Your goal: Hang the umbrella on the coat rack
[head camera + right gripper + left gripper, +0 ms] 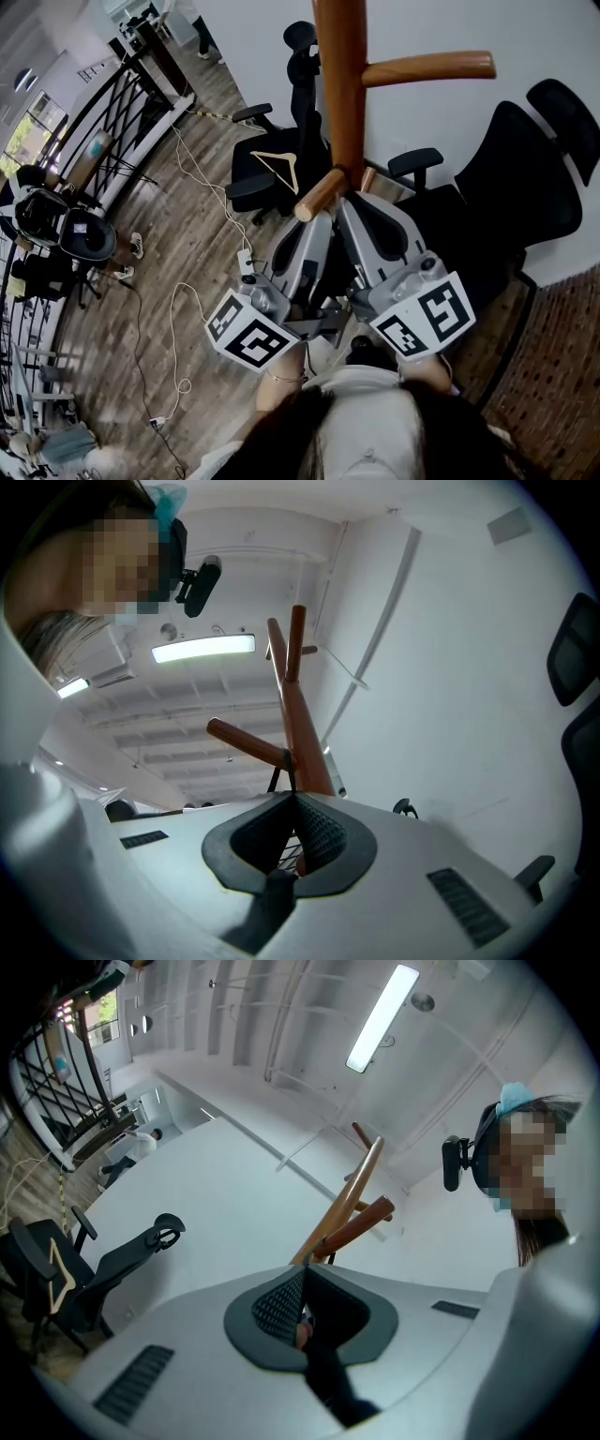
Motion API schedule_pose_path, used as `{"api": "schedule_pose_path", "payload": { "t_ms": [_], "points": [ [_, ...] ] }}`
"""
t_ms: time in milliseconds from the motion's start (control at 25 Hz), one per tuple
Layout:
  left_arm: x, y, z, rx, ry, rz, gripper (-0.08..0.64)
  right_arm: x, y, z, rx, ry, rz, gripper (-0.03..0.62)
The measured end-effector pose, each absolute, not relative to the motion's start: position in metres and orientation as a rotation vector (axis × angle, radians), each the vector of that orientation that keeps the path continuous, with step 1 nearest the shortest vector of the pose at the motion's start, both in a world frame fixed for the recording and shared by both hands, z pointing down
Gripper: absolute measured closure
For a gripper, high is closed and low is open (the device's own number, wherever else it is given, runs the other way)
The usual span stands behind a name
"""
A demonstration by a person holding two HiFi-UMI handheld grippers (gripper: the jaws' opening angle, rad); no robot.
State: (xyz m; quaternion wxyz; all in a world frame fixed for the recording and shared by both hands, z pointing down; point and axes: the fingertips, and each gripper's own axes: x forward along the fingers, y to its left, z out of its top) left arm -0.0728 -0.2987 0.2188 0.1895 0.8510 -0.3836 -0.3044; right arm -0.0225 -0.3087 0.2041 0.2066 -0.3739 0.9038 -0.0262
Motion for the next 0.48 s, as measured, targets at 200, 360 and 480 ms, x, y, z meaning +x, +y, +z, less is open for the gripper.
{"api": "schedule_pose_path", "payload": {
  "t_ms": [200,360,480],
  "points": [
    [-0.0729,-0.2934,0.2198,2.395,-1.073,-0.855,0.546,-0.0239,-0.3006,0.2046,-1.064,2.527,-0.011,0.555],
    [-0.0723,-0.2930,0.2196,2.395,-1.070,-0.853,0.546,-0.0250,-0.2990,0.2054,-1.074,2.542,0.017,0.555],
    [-0.0715,-0.2938,0.2203,2.397,-1.067,-0.848,0.546,-0.0253,-0.2994,0.2069,-1.074,2.558,0.026,0.555]
  ]
}}
